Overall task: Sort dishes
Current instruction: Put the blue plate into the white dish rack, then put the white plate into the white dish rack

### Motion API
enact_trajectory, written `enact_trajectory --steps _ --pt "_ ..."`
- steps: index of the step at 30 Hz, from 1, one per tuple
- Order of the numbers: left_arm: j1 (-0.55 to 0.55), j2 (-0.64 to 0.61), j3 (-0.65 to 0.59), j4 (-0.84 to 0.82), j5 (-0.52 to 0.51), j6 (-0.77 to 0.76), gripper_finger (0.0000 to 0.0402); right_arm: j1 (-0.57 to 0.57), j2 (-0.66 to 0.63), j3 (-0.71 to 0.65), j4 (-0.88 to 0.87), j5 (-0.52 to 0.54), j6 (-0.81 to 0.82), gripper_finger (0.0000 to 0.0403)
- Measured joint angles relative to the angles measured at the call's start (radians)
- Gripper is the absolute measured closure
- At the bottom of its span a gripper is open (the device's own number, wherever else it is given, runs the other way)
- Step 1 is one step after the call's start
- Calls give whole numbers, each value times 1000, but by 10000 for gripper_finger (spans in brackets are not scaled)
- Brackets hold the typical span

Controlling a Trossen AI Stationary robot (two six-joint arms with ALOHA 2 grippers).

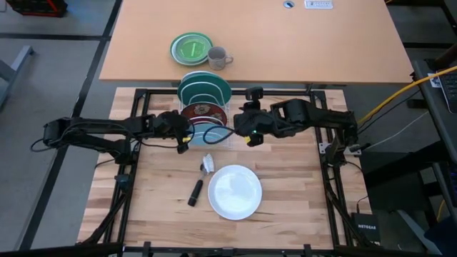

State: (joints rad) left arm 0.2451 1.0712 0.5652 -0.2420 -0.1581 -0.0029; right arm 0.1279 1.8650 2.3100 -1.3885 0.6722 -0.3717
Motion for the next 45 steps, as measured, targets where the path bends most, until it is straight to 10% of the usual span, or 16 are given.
enact_trajectory --steps 19,38,45 --pt "0 -20 -5 -28 -31 10 279 -17 32 -113 13 -38 0 295" --pt "0 -305 72 -251 -76 3 225 -17 32 -149 31 -66 1 295" --pt "-15 -426 72 -251 -52 -83 225 -15 32 -152 16 -267 -8 295"
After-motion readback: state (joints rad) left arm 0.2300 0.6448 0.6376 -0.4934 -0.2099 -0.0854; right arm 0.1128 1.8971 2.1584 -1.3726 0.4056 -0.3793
